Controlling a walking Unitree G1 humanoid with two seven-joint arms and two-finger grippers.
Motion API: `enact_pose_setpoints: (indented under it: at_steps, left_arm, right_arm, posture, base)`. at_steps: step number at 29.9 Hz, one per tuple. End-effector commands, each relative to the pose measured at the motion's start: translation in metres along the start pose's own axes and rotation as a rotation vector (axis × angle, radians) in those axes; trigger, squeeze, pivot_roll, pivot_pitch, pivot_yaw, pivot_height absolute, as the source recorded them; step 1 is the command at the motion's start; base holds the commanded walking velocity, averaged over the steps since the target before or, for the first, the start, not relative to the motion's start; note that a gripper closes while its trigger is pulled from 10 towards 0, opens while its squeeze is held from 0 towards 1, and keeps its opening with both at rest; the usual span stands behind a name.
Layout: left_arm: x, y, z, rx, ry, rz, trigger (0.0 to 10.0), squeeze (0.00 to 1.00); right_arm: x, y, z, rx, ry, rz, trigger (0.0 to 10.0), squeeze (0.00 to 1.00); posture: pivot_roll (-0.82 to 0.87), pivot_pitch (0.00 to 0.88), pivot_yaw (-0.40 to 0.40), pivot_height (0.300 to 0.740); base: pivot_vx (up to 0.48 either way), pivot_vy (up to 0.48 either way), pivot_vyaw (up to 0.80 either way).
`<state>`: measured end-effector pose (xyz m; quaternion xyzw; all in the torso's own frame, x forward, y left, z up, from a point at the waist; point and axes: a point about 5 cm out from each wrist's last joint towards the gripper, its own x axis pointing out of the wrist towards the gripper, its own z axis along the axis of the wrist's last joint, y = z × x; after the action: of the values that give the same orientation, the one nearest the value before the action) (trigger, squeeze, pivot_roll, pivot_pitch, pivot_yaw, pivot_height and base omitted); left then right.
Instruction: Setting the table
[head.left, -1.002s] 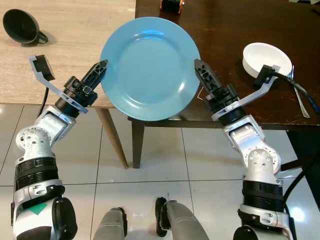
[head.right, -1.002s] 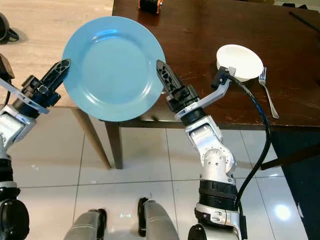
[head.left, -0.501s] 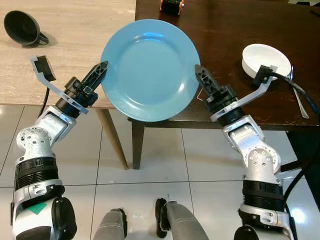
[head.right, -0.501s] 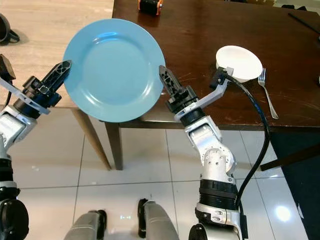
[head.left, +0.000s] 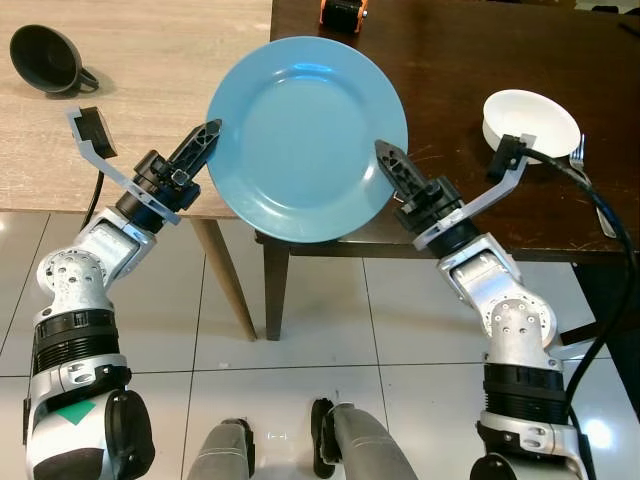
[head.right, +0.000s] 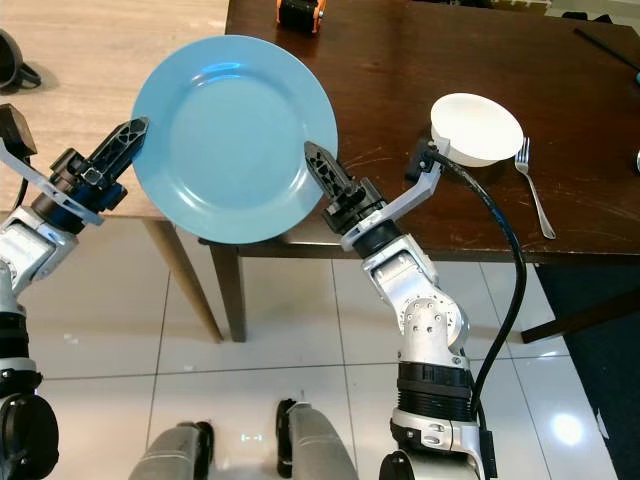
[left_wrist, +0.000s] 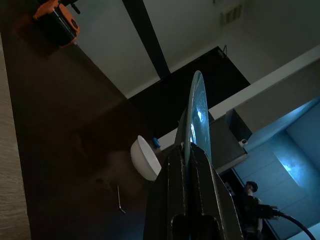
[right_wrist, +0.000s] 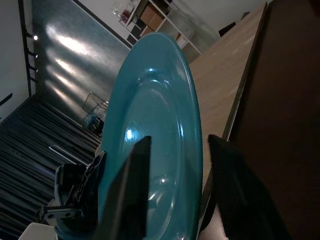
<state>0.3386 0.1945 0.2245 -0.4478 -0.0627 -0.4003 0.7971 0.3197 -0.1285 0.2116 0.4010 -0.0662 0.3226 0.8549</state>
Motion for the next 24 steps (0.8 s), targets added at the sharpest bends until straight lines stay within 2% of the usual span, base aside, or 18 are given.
enact_pose_setpoints:
  at_steps: [1, 2, 3, 4, 5, 24]
  left_arm:
    - [0.0013, -0.0009, -0.0007, -0.008, 0.007, -0.020, 0.0, 0.00]
    - [0.0013, -0.0009, -0.0007, -0.008, 0.007, -0.020, 0.0, 0.00]
    - [0.0014, -0.0009, -0.0009, -0.009, 0.007, -0.021, 0.0, 0.00]
    - [0.0014, -0.0009, -0.0009, -0.009, 0.007, -0.021, 0.0, 0.00]
    - [0.0017, -0.0011, -0.0011, -0.009, 0.007, -0.023, 0.0, 0.00]
    - [0.0038, 0.0015, -0.0027, -0.003, 0.021, -0.007, 0.0, 0.00]
  right_arm:
    - [-0.0034, -0.0027, -0.0017, -0.005, 0.015, -0.009, 10.0, 0.00]
    - [-0.0034, -0.0027, -0.0017, -0.005, 0.015, -0.009, 10.0, 0.00]
    - [-0.0033, -0.0026, -0.0018, -0.002, 0.013, -0.007, 7.1, 0.00]
    - [-0.0033, -0.0026, -0.0018, -0.002, 0.013, -0.007, 7.1, 0.00]
    - [-0.0034, -0.0019, -0.0018, 0.005, 0.009, 0.000, 0.0, 0.00]
    - [-0.0045, -0.0013, -0.0013, 0.021, -0.008, 0.008, 0.0, 0.00]
  posture:
    - [0.02, 0.117, -0.013, 0.740]
    - [0.02, 0.117, -0.013, 0.740]
    - [0.02, 0.117, -0.013, 0.740]
    - [0.02, 0.117, -0.013, 0.740]
    - [0.03, 0.115, -0.013, 0.740]
    - [0.02, 0.122, -0.012, 0.740]
  base:
    - [0.000, 0.000, 0.00]
    - [0.000, 0.000, 0.00]
    - [0.000, 0.000, 0.00]
    - [0.000, 0.000, 0.00]
    - [0.000, 0.000, 0.00]
    - [0.000, 0.000, 0.00]
